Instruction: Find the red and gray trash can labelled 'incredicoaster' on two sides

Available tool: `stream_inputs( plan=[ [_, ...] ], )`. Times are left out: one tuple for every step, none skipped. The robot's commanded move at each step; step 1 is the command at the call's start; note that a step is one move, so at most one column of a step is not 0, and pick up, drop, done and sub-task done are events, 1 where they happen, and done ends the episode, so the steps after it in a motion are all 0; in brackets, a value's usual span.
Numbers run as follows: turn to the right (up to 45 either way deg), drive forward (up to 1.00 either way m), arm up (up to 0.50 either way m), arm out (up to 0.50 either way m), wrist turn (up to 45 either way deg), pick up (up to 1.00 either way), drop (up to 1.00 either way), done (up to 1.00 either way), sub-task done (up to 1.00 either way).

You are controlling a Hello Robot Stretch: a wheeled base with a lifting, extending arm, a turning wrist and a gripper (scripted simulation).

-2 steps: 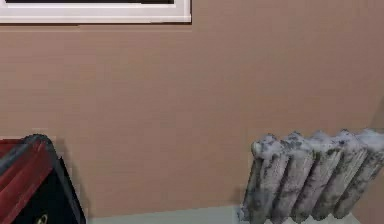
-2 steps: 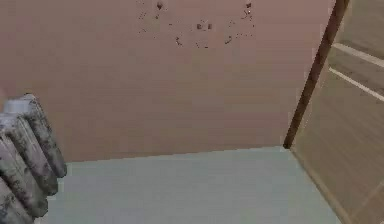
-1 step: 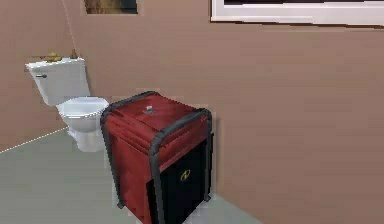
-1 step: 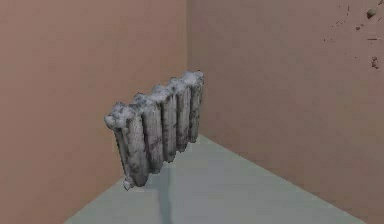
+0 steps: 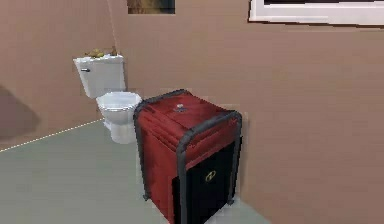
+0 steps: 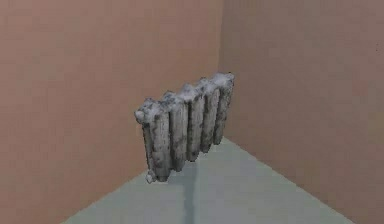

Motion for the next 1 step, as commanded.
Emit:
stream_inputs(
  plan=[
    [0.0,0.00,0.00,0.00,0.0,0.00,0.00,1.00,0.00]
  ],
)
